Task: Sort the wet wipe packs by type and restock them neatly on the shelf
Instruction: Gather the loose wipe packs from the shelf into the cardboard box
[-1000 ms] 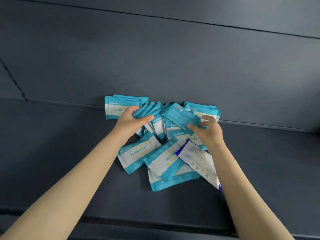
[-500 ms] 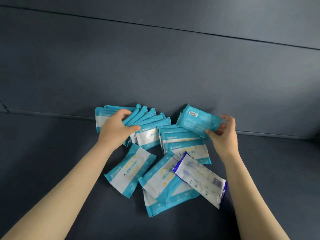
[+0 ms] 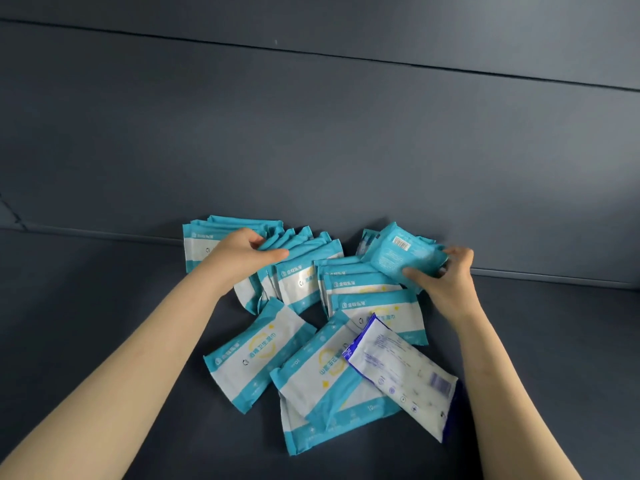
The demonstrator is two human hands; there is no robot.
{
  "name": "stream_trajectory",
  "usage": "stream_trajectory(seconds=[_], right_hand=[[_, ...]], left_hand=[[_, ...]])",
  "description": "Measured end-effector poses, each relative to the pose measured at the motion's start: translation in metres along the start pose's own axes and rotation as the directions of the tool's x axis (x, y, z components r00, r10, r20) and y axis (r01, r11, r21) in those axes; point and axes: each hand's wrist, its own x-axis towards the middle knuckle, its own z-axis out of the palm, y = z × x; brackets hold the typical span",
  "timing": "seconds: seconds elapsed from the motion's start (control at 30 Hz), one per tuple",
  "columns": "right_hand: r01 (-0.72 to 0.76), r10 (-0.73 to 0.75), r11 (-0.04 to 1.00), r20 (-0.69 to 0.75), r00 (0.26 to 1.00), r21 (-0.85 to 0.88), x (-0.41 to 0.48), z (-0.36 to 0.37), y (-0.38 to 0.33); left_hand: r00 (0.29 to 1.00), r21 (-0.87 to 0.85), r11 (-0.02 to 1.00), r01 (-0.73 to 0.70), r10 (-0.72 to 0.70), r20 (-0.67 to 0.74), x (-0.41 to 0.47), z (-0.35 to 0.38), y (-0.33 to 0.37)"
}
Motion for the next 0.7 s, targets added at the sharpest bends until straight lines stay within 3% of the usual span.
stream_trajectory(seconds=[0.1,0.3,0.4,0.57,0.7], right_hand=[[-0.061,0.064,0.994,-0.03,0.998,0.09,0.001,-0.005,0.004],[-0.179,0.13,0.933,0.17,0.977,0.314,0.001,-0.009,0.007],[-0.123,0.057,0.915,0.18,0.982,0.383,0.003,-0.01,0.006],[0.061,-0.097,0.948,0.099,0.99,0.314,-0.004,-0.017,-0.017],[0.04,-0.085,0.914,0.095,0.992,0.403,-0.023,-0.014,-0.04]], left_hand=[[0.999,0.009,1.0,-0.022,0.021,0.034,0.0,0.0,-0.003],[0.994,0.008,0.995,-0.102,0.103,-0.042,-0.007,-0.01,0.002],[0.99,-0.061,0.993,-0.105,0.099,-0.098,-0.012,-0.025,0.003],[0.983,-0.245,0.964,-0.103,0.062,-0.173,-0.022,-0.04,-0.007],[0.989,-0.455,0.89,-0.039,-0.032,-0.146,-0.03,-0.045,-0.019]])
